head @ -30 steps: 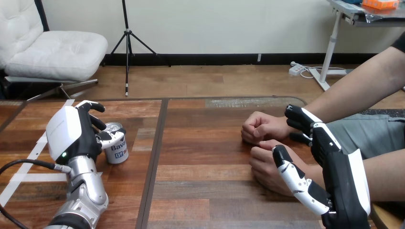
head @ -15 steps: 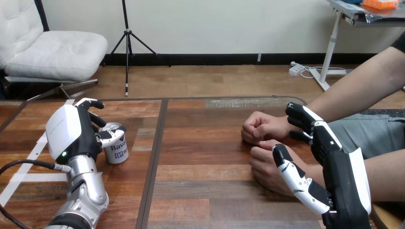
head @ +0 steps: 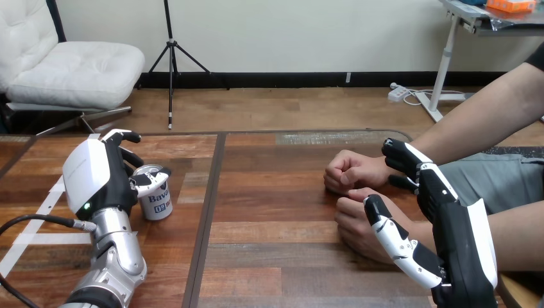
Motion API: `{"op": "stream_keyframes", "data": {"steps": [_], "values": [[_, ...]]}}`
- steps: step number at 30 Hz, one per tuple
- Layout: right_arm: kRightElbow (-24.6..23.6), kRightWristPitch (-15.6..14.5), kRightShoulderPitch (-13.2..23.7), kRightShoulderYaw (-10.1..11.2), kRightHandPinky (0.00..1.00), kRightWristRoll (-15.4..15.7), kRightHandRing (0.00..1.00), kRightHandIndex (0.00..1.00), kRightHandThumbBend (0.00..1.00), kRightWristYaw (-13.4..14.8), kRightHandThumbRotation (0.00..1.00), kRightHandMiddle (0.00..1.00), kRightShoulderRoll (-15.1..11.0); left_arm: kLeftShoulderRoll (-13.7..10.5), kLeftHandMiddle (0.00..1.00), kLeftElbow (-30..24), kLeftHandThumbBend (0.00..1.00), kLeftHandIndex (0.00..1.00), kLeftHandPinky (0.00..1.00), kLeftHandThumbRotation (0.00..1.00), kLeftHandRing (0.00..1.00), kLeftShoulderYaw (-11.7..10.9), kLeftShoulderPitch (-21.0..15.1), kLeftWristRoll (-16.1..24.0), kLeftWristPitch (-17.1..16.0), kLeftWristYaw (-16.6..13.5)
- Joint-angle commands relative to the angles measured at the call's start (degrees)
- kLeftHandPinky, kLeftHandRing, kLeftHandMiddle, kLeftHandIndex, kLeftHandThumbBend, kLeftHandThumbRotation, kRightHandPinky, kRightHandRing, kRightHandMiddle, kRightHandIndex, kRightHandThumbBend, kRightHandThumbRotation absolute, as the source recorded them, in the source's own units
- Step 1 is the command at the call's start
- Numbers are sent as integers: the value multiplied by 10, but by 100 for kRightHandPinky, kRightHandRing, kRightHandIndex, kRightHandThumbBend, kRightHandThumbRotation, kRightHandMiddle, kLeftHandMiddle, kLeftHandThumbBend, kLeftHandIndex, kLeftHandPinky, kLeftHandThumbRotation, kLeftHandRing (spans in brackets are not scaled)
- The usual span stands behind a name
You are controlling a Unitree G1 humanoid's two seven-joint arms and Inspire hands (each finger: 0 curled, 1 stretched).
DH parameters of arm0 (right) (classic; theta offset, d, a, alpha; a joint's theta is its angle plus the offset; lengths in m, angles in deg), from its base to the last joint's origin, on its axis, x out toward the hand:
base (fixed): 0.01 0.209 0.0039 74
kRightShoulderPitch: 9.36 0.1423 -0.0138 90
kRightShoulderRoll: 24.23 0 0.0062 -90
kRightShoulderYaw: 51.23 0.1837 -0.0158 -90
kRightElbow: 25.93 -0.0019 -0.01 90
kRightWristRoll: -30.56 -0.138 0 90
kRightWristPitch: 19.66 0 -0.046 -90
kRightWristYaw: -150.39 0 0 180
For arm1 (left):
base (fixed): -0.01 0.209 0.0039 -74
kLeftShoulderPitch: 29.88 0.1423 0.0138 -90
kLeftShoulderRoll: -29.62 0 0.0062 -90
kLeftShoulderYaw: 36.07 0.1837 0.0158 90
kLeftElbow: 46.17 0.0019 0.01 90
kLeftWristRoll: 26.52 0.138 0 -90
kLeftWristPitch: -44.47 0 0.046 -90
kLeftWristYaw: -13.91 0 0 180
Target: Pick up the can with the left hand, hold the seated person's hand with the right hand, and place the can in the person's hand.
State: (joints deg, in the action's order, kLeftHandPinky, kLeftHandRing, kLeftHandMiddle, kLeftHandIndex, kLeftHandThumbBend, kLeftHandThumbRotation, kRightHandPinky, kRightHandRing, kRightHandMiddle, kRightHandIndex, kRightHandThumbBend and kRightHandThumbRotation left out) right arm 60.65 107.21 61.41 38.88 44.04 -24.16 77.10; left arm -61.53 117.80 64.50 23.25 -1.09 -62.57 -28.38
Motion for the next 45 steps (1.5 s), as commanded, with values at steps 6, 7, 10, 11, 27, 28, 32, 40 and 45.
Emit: {"op": "stream_keyframes", "data": {"steps": [6,7,10,11,27,28,32,40,45], "values": [[-17,15,28,-2,80,5,85,83,51,7,40,85,3,-3,57,-11,78,68,50,4,55,7,-23,9,-9,-20],[-16,16,29,-2,80,5,85,83,51,8,40,85,3,-2,58,-11,79,68,50,5,55,7,-23,9,-7,-20],[-14,17,31,-2,81,5,85,83,51,8,39,85,3,-1,60,-11,82,69,52,8,57,8,-24,10,-3,-23],[-14,17,31,-2,81,5,85,83,52,8,39,85,3,-1,60,-11,83,69,52,10,57,8,-24,11,-2,-25],[-17,11,30,-4,82,-4,85,84,55,5,38,84,7,0,69,-8,96,74,52,33,60,18,-29,25,42,-28],[-17,11,29,-4,82,-5,85,84,55,4,38,84,7,0,69,-8,96,74,51,34,60,18,-31,26,48,-24],[-17,11,29,-5,83,-5,86,84,56,4,38,85,7,-1,72,-8,98,76,53,39,62,19,-32,29,58,-18],[-17,12,27,-5,83,-5,85,84,58,3,38,84,6,-3,75,-7,100,78,59,42,67,32,-35,37,76,-14],[-16,14,26,-6,83,-7,85,84,58,2,38,84,6,-3,78,-6,100,80,63,43,71,35,-39,37,89,2]]}}
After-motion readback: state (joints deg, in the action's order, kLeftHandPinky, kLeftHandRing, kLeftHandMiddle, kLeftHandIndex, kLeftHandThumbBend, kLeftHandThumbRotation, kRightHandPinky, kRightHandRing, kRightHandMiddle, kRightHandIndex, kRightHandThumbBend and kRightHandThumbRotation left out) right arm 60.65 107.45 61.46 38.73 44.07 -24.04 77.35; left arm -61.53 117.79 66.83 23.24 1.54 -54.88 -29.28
